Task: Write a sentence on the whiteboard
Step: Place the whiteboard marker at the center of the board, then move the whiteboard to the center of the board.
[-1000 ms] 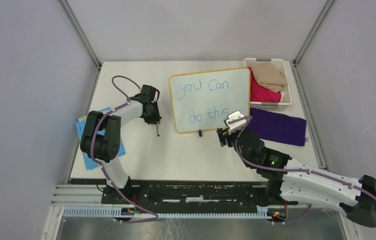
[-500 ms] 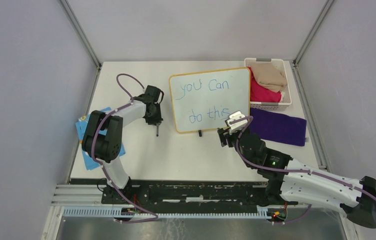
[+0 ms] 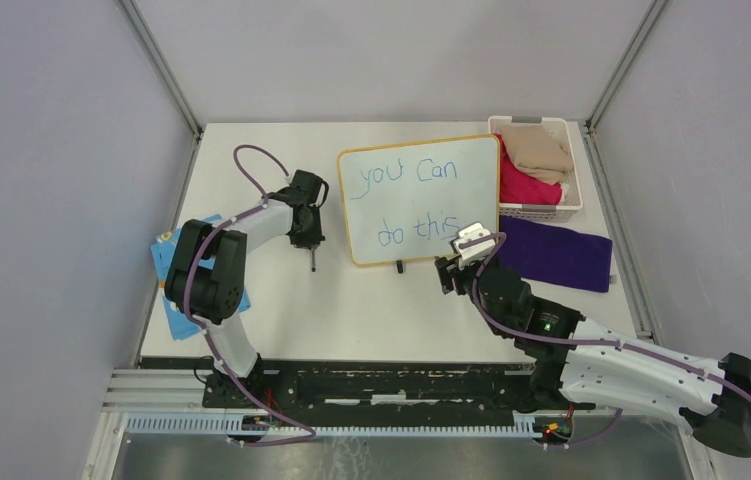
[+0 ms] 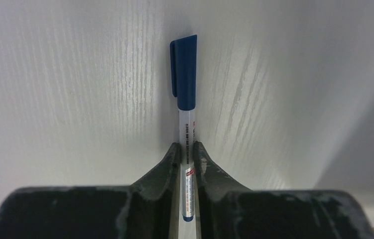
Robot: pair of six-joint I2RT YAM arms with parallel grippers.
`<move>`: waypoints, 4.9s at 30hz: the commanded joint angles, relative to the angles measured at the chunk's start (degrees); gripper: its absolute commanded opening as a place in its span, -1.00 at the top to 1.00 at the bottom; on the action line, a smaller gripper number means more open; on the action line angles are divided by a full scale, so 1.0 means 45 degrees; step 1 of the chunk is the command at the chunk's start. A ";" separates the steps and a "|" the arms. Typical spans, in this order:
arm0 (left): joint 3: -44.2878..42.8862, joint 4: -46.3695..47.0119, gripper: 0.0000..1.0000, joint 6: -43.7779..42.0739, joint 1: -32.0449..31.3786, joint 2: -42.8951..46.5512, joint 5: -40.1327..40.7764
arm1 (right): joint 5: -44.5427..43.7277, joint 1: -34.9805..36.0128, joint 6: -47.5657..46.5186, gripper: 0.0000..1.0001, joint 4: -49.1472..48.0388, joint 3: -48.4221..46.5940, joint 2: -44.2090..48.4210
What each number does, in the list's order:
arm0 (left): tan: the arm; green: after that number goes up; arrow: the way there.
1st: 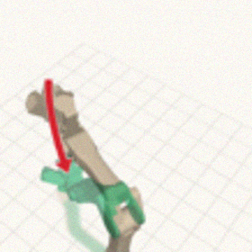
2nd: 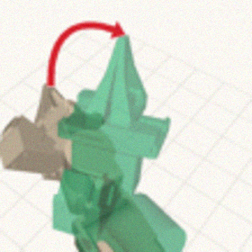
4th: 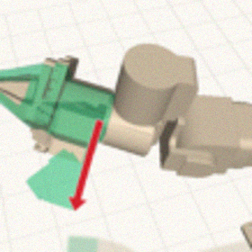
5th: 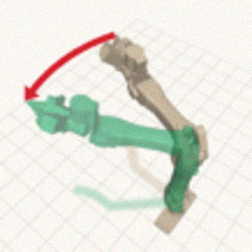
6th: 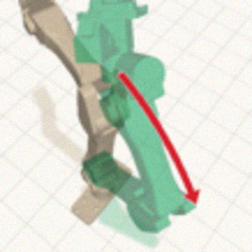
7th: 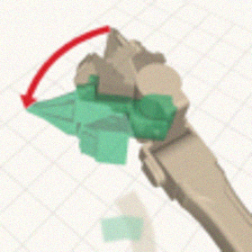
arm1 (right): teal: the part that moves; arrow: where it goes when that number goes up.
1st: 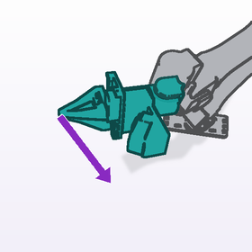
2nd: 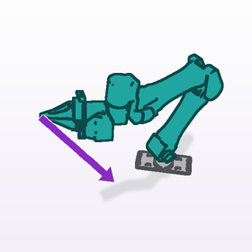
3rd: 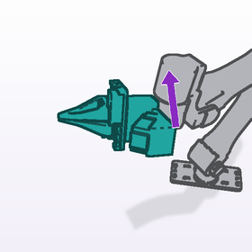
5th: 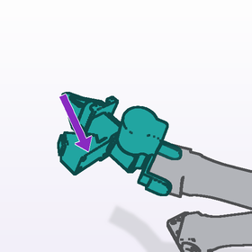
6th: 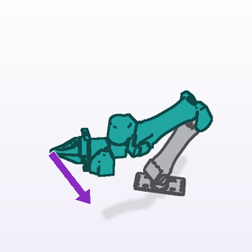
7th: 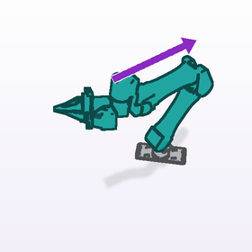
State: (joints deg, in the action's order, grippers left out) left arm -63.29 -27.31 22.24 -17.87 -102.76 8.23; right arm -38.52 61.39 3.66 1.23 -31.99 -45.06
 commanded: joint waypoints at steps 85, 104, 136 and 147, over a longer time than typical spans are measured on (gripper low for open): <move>0.3171 0.3740 -0.98 -0.0450 -0.2429 1.0990 0.2385 | 0.3340 -0.5906 0.2717 -0.01 -0.4295 0.0945 -0.7776; 0.3053 0.3647 -0.96 -0.0487 -0.2546 1.0679 0.2204 | 0.4755 -0.5567 0.2895 0.37 -0.4755 -0.0666 -0.9499; 0.3302 0.3779 -0.96 -0.0577 -0.2734 1.1059 0.3427 | 0.4919 -0.5250 0.3054 0.03 -0.4148 -0.2972 -1.1585; 0.3375 0.3911 -0.95 -0.0411 -0.2758 1.1060 0.3355 | 0.5054 -0.5262 0.2908 -0.09 -0.4000 -0.2794 -1.1160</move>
State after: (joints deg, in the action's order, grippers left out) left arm -47.70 -13.06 22.00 -29.82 -53.82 22.39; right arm -16.27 37.52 17.12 -15.31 -44.77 -97.58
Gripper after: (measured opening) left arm 0.978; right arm 0.539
